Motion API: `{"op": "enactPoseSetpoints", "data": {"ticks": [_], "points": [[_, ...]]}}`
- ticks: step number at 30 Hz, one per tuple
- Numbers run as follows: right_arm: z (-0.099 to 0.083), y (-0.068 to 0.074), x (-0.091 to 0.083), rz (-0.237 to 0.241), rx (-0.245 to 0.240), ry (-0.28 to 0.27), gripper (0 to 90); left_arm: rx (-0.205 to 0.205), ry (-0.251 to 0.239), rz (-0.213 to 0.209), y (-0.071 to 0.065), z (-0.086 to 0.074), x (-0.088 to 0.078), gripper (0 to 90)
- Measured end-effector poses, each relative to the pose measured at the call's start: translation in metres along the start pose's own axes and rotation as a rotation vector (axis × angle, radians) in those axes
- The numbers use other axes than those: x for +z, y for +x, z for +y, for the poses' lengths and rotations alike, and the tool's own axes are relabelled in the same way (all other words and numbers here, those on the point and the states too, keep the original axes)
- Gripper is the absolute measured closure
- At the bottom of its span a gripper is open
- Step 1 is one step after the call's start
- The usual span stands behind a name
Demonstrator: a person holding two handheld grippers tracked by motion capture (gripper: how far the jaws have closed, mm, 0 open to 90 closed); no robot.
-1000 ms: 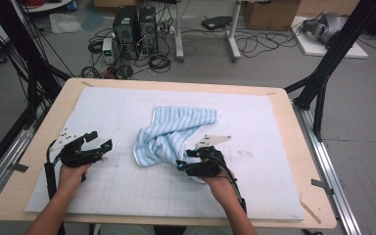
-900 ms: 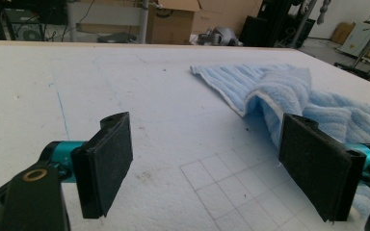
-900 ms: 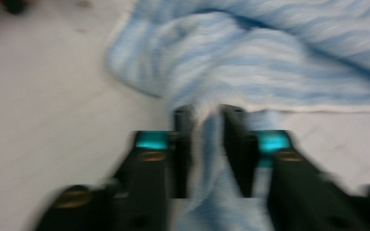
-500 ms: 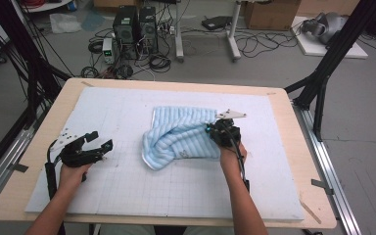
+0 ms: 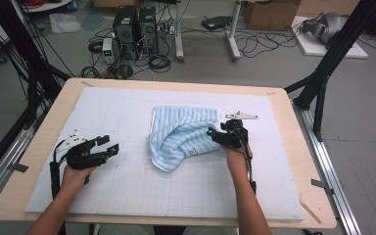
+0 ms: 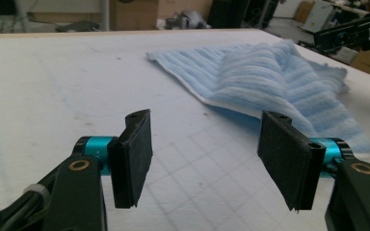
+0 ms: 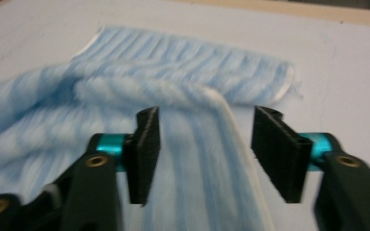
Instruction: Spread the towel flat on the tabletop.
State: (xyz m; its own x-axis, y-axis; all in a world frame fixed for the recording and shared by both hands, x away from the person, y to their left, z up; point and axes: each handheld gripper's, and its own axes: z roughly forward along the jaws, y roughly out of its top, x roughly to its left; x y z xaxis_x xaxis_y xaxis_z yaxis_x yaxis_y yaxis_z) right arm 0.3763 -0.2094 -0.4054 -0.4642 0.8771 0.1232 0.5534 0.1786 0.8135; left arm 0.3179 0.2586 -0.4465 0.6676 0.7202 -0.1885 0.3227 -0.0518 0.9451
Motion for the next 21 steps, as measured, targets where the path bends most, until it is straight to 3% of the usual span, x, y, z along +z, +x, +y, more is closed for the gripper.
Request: {"op": "enactPoseSetpoints", "data": {"ticks": [2, 5, 8, 13, 16, 21], "points": [[-0.008, 0.001, -0.013, 0.025, -0.034, -0.015, 33.1, 0.014, 0.006, -0.026, -0.009, 0.001, 0.005, 35.0], [-0.022, 0.002, -0.03, 0.039, -0.066, -0.023, 27.5, 0.004, 0.028, -0.072, -0.021, 0.005, 0.014, 31.8], [-0.036, 0.001, -0.042, 0.02, -0.09, -0.022, 26.2, 0.013, 0.039, -0.109, -0.035, 0.009, 0.024, 30.7], [-0.049, -0.007, -0.05, 0.006, -0.077, -0.015, 25.3, 0.041, 0.055, -0.146, -0.059, 0.013, 0.048, 28.0], [-0.052, -0.012, -0.05, -0.001, -0.056, -0.016, 24.4, 0.089, 0.101, -0.156, -0.071, 0.013, 0.064, 28.0], [-0.052, -0.014, -0.051, 0.011, -0.052, -0.027, 24.3, 0.117, 0.142, -0.181, -0.085, 0.015, 0.081, 28.2]]}}
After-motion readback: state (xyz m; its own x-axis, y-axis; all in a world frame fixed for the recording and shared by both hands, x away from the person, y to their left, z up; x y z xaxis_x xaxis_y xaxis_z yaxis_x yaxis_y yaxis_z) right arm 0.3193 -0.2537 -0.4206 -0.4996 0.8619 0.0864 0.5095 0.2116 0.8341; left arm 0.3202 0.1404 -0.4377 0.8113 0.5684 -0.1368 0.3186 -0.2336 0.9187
